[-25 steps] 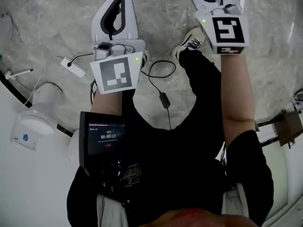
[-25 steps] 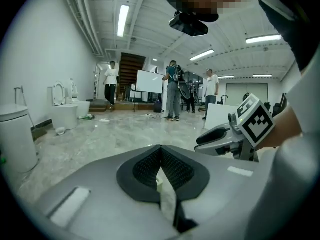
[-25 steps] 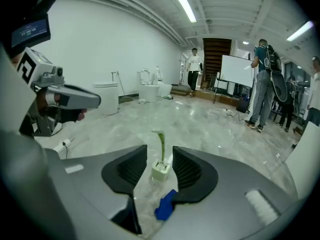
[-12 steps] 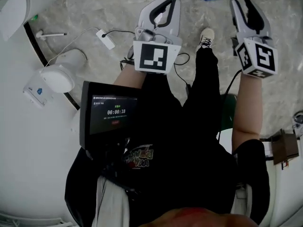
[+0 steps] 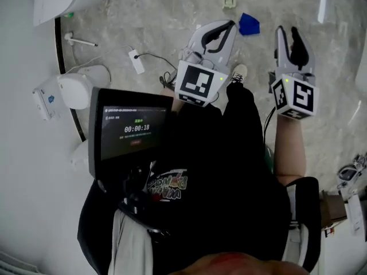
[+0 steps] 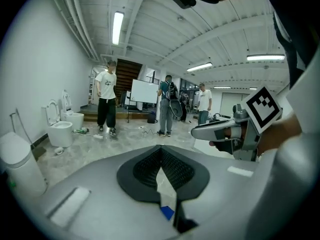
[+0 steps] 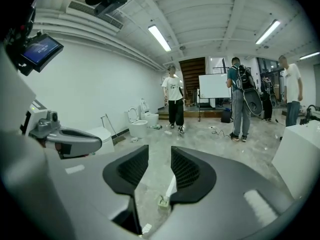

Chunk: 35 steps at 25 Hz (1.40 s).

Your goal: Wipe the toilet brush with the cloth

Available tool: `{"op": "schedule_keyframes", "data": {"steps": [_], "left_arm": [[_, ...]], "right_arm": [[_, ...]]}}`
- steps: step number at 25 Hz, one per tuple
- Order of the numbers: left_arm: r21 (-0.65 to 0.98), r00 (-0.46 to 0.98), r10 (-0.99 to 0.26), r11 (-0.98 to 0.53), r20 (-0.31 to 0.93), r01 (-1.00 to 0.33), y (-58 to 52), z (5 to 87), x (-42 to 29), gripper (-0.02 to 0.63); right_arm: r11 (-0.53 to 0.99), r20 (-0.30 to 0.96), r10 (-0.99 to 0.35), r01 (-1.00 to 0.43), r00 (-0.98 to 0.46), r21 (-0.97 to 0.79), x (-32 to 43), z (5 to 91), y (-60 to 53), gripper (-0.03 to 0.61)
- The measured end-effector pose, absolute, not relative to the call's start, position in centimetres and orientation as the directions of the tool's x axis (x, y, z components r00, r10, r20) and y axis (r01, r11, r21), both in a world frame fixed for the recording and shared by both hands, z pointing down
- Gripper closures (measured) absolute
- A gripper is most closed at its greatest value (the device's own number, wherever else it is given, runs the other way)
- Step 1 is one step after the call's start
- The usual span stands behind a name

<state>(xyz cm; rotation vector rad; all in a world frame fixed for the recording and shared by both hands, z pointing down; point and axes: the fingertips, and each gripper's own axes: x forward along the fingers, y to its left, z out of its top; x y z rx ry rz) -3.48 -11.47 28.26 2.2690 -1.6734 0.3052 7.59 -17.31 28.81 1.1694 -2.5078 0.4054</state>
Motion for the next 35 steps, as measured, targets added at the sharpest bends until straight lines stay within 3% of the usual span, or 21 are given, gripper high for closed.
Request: {"op": "schedule_keyframes", "data": {"steps": [5,12,15,21,35], "left_arm": [[0.162,0.198,-0.935,-0.156,0.296,-0.974,-6.7,19.3,-6.2,0.611],[0.124,0.259,-0.911,-0.230,0.322,-0.965,-5.7,17.5,-5.1,0.612],[0.130,0.286,-0.917,-0.260,0.278,-0.957,-3.1,14.2,-6.2,0.612],[0.180,0.357,-0.912,-0.324,0.202,-0.929,1.4,9.0,-7.0,0.614],[0.104,0.373,-0.920,-0.362,0.120,-0.927,-0.7,5.7,-4.2,0.614]], "right_arm": [[0.612,0.362,-0.708,-0.782,-0.607,-0.114,7.9,19.4,-13.2,0.436],[0.581,0.341,-0.712,-0.787,-0.614,-0.206,10.0,18.4,-10.9,0.436],[0.564,0.302,-0.730,-0.790,-0.613,-0.240,8.4,15.9,-7.5,0.435],[0.606,0.242,-0.739,-0.778,-0.628,-0.166,3.8,10.3,-0.9,0.436],[0.615,0.156,-0.755,-0.770,-0.638,-0.173,5.6,5.7,-2.6,0.436]]}}
